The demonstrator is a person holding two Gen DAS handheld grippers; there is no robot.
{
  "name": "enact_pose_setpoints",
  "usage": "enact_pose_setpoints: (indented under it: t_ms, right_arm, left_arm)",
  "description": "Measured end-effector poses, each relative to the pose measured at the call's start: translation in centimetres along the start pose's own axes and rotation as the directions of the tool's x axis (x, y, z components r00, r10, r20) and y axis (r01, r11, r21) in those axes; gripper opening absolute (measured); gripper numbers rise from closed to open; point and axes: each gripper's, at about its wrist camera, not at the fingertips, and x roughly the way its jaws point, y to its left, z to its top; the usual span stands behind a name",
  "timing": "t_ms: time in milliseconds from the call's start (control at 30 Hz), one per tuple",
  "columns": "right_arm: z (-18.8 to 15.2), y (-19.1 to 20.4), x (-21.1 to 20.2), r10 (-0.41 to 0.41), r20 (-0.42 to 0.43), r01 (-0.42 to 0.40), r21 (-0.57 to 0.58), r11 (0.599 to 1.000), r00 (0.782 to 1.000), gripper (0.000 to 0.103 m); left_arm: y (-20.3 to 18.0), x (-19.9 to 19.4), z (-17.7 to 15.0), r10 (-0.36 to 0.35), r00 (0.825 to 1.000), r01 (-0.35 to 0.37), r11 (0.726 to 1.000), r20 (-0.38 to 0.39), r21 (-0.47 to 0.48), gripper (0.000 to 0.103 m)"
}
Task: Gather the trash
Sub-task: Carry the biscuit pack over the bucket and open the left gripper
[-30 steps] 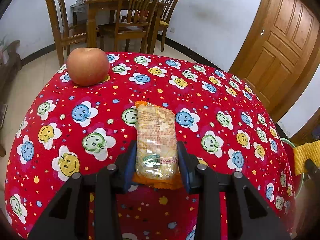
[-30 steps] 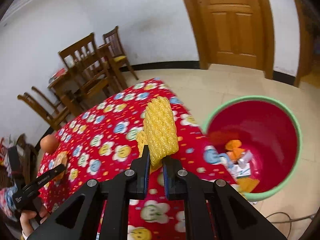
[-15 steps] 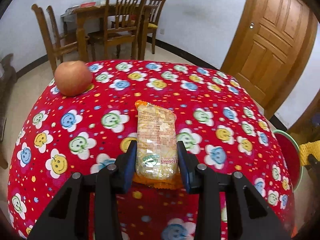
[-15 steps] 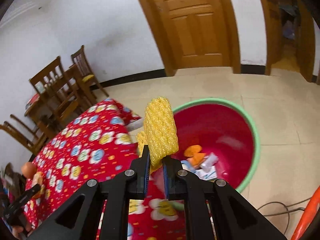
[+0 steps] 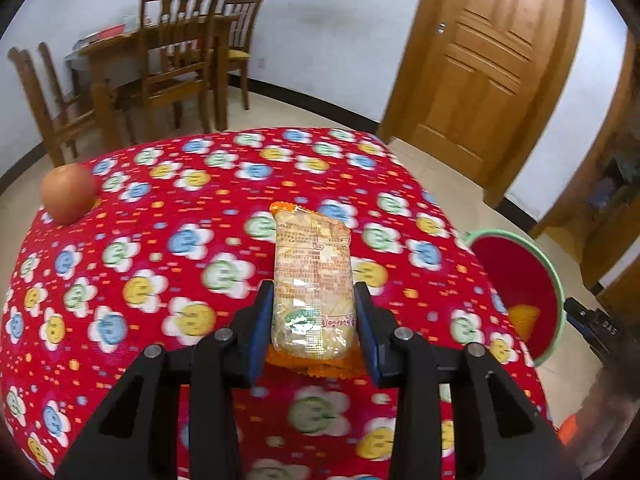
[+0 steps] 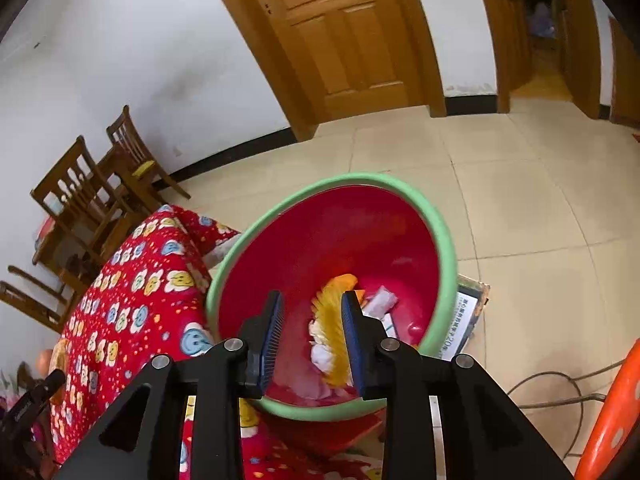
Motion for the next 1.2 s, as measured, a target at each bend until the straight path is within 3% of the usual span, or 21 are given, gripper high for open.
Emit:
enact_pose_setpoints:
  t_ms: [267,600,867,1067,1200]
  right_arm:
    - [-0.1,-2.0,-1.1,0.015,0.008,-0.015,0.017,1.0,1.0,0.032]
    - [-0.6,-3.4,-2.0,0.04,0.004,-0.04,0.04,0.998,0.999,0.038]
    - [-0.9,-3.9,-2.2,0.055,0.0,-0.054,0.041,0.998,0.999,0.038]
    - [-0.9,-4.7,-2.0,0.053,-0.003,-0.053,0.054,0.997,0.999,0.038]
    - [-1.0,-5.0,-1.8,0.052,-0.01,-0.051,0.059,0.997,0.999,0.038]
  left_arm:
    - [-5.8,0.9,-0.1,-0.077,0.996,0.08,0.993,-0.037,0.082,0.039]
    - [-12.7,3.3,-1.2,-0.18,0.976,0.198,0.967,-0.12,0.16,0.039]
    - [-17.4,5.3,-1.9,-0.213,0.965,0.244,0.943,-0.152,0.227,0.039]
    - [-18.8,6.4,-1.9,-0.236,0.958,0.271,0.932,-0.165,0.241,0.039]
    - [-19.0,6.5,-1.8,-0.252,0.956,0.282,0.931,-0.152,0.233,0.056]
